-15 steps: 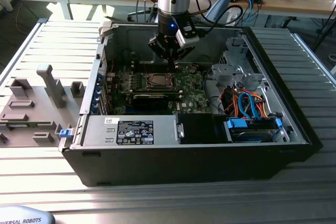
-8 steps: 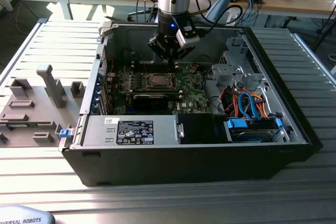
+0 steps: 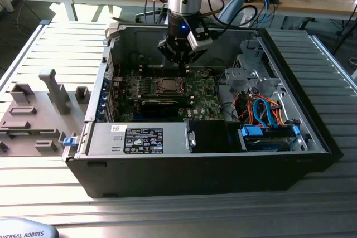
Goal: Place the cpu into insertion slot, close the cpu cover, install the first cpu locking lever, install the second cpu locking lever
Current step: 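Install the first cpu locking lever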
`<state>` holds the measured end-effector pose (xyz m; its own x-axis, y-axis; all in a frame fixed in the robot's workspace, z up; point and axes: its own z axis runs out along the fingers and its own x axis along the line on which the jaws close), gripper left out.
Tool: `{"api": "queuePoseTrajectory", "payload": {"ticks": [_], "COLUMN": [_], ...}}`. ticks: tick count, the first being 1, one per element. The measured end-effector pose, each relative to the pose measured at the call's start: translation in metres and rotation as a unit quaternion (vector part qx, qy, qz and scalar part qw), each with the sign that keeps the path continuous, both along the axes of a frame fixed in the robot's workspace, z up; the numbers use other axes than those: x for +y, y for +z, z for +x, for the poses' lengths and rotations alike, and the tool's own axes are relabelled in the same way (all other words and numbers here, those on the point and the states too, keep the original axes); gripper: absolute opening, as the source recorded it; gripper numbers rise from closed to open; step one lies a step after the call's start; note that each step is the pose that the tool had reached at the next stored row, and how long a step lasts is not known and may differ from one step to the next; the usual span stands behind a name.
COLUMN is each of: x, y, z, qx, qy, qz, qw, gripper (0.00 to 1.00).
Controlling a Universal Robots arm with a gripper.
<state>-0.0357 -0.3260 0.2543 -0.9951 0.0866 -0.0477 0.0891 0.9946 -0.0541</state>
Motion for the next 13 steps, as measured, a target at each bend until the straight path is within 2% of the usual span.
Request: {"api": "queuePoseTrajectory", "payload": {"ticks": [13], "x": [0.0000], "y": [0.0000], "z": [0.0000], "qx": [0.0000], "qy": [0.009], "qz": [0.0000], "qw": [1.0000], "gripper": [0.11]}}
